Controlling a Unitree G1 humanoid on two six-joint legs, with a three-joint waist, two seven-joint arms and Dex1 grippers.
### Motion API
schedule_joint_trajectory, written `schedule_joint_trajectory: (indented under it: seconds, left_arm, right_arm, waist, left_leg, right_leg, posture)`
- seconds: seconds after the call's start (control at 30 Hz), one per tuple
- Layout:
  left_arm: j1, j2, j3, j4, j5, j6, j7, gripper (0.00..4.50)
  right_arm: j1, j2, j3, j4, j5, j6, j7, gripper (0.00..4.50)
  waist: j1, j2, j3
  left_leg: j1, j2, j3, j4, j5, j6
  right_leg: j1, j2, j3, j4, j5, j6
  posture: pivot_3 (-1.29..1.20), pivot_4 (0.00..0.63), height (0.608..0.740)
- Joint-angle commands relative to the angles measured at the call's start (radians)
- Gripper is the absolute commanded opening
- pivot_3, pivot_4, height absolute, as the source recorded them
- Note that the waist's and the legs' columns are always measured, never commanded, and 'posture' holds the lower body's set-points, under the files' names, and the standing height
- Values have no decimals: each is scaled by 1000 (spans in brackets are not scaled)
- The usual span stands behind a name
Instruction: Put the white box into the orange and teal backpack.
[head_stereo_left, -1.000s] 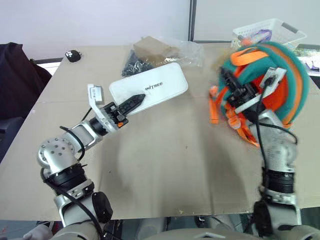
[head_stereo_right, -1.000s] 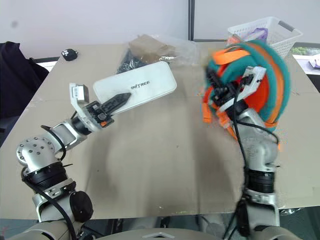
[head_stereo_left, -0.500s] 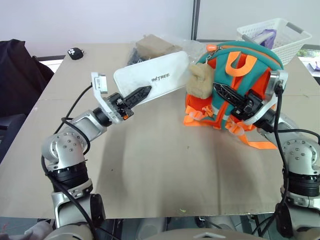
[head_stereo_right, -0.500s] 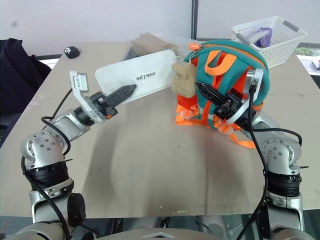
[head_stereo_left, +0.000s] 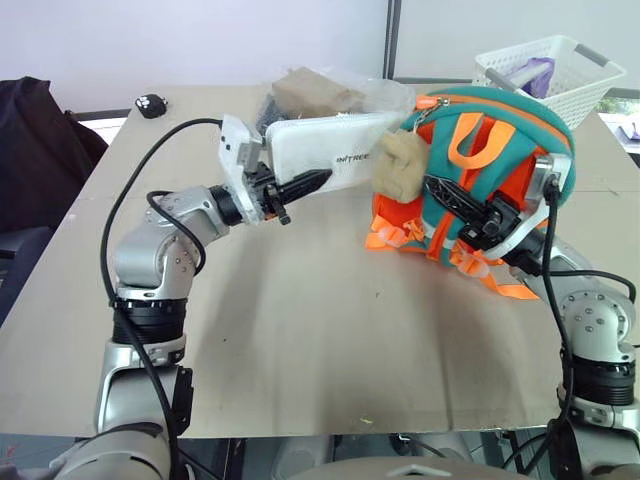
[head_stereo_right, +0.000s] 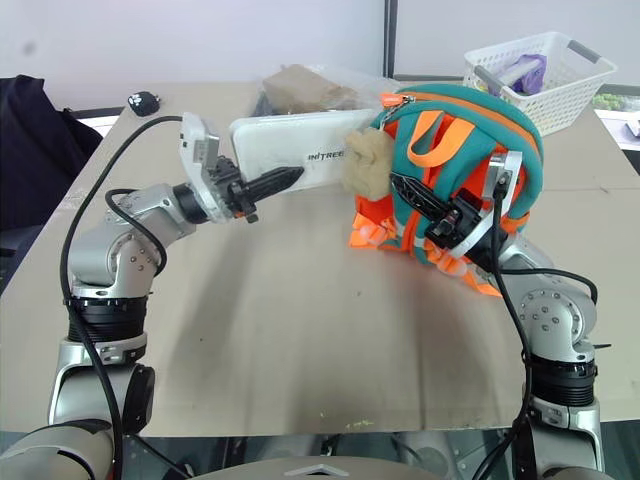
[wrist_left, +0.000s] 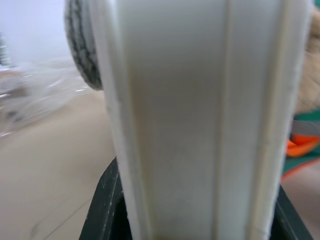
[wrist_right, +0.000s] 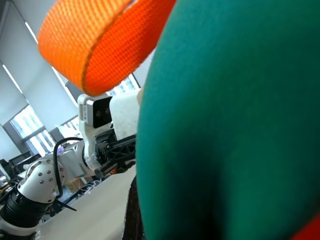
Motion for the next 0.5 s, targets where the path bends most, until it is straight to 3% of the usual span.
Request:
schedule_joint_trajectory:
  seconds: [0.03, 0.37, 0.5]
  left_arm:
    - [-64, 16, -6, -25, -64, -24, -137, 1148]
    - [-251, -1, -120, 85, -52, -27, -402, 1148]
    - [-320, -32, -222, 254, 98, -158, -462, 1148]
  right_arm:
    - [12, -5, -22, -42, 7, -21, -7, 33]
    - [76, -25, -21, -52, -22, -34, -5, 33]
    - [114, -42, -42, -67, -9, -35, 0, 33]
  waist:
    - [1, 0, 0]
    - [-2, 0, 0]
    - [1, 0, 0]
  left_leg:
    - [0, 0, 0, 0, 0, 0]
    - [0, 0, 0, 1, 0, 0]
    - [2, 0, 2, 1, 0, 0]
  right_leg:
    - [0, 0, 0, 0, 0, 0]
    - [0, 1, -1, 1, 0, 0]
    - [0, 2, -1, 3, 0, 0]
  posture:
    - [0, 150, 725]
    - [0, 150, 725]
    - [0, 150, 725]
